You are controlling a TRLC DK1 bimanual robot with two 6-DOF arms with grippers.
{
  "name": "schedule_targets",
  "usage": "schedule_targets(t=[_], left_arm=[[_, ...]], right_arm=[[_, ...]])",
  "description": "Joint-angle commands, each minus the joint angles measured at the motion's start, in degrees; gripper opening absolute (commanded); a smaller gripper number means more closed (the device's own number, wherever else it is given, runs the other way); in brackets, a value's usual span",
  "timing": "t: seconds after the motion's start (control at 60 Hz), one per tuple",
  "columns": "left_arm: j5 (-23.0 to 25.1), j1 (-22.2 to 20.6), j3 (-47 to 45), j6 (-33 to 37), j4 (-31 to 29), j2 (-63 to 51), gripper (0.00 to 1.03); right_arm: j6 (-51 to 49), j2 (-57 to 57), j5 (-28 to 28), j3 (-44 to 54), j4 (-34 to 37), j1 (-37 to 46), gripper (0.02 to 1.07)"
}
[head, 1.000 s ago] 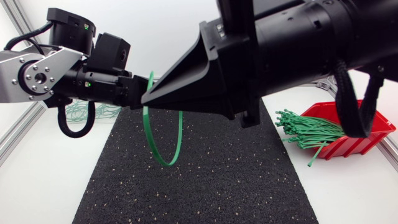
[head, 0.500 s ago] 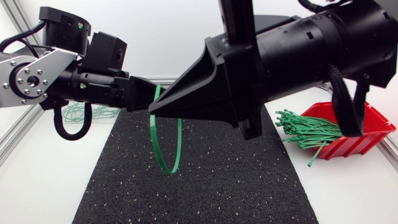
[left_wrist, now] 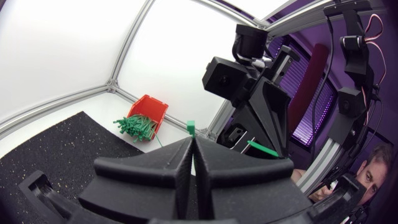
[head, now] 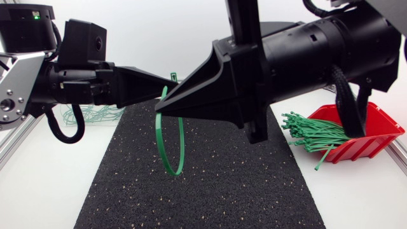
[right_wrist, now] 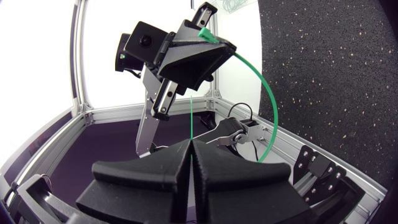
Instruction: Take a green cable tie from the red box, thread the tail through the head to close it, then place it in the transparent bin on the left.
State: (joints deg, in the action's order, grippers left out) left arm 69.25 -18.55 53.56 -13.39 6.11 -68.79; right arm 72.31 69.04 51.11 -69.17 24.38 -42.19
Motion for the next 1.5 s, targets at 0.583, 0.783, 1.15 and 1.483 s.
schedule_targets(t=[0.583,0.783,1.15,1.483], left_arm=[[-0.87,-0.18,-7.15,-10.34,10.68,5.87,0.03],[-1.93,-1.05,-8.03,-8.15,11.29,5.87,0.03],[-3.51,-2.11,-9.18,-5.16,11.38,6.66,0.03],[-3.78,-2.55,-10.14,-4.72,11.38,7.8,0.03]], right_arm=[[3.1,0.75,1.97,2.55,-3.9,1.33,0.08],[3.18,1.1,2.15,2.9,-4.61,1.41,0.08],[3.18,1.63,2.59,4.65,-6.36,1.77,0.08],[3.18,0.93,2.76,5.89,-8.03,3.08,0.08]])
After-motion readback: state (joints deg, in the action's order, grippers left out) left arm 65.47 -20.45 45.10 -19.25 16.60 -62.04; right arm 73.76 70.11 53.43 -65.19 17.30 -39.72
